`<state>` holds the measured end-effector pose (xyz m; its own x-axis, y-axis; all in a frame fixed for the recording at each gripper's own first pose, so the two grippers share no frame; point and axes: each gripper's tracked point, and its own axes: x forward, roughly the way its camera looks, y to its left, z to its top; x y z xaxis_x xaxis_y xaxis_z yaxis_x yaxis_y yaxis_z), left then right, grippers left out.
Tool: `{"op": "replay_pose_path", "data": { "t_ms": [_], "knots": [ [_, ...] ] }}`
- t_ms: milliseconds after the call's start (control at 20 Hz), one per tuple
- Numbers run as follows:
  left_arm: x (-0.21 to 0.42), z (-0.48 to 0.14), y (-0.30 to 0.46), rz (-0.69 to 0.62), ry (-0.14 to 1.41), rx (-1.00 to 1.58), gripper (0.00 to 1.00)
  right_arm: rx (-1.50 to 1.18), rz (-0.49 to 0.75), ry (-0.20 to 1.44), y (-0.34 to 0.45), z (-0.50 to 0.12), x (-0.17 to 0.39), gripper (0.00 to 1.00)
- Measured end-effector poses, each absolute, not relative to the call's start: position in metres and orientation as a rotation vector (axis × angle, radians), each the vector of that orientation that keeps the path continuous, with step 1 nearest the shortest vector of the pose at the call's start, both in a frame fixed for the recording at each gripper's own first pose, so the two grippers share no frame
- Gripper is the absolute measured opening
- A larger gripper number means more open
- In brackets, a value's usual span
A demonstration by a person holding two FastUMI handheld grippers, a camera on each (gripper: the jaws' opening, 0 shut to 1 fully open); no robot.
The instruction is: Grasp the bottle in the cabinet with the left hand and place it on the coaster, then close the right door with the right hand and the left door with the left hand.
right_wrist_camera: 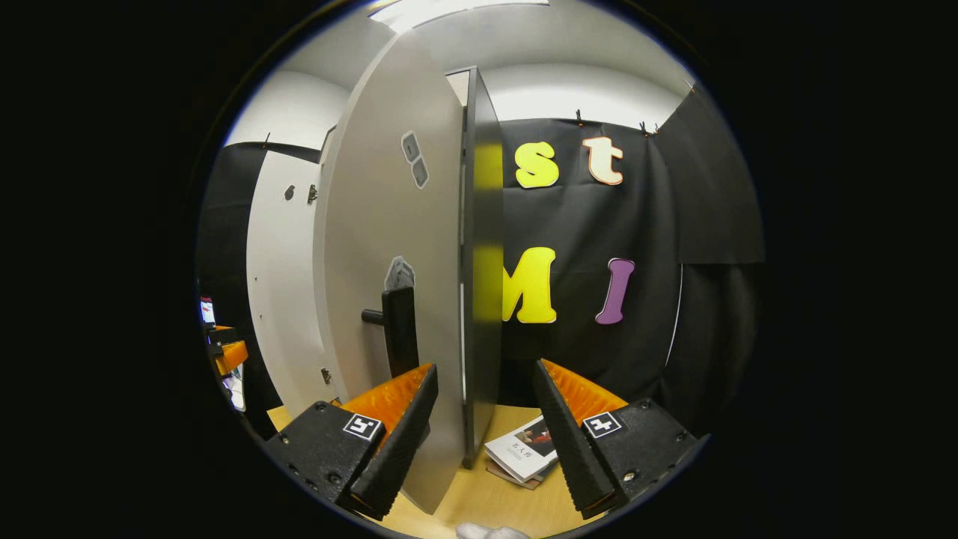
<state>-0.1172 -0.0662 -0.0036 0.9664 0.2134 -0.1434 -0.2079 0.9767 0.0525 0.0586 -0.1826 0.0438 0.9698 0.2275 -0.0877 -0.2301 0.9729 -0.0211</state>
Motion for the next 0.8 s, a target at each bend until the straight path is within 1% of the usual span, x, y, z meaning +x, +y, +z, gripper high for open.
{"op": "replay_pose_path", "data": {
  "t_ms": [300,550,800],
  "knots": [
    [-0.104,-0.004,-0.057,0.185,0.143,0.033,0.96,-0.037,0.233,0.094,-0.157,0.043,0.056,0.8],
    [-0.092,-0.007,-0.034,0.156,0.149,0.037,0.96,-0.033,0.248,0.105,-0.112,0.04,0.057,0.8],
    [-0.087,-0.01,-0.007,0.141,0.143,0.035,0.96,-0.047,0.261,0.104,-0.061,0.036,0.069,0.8]
  ]
}}
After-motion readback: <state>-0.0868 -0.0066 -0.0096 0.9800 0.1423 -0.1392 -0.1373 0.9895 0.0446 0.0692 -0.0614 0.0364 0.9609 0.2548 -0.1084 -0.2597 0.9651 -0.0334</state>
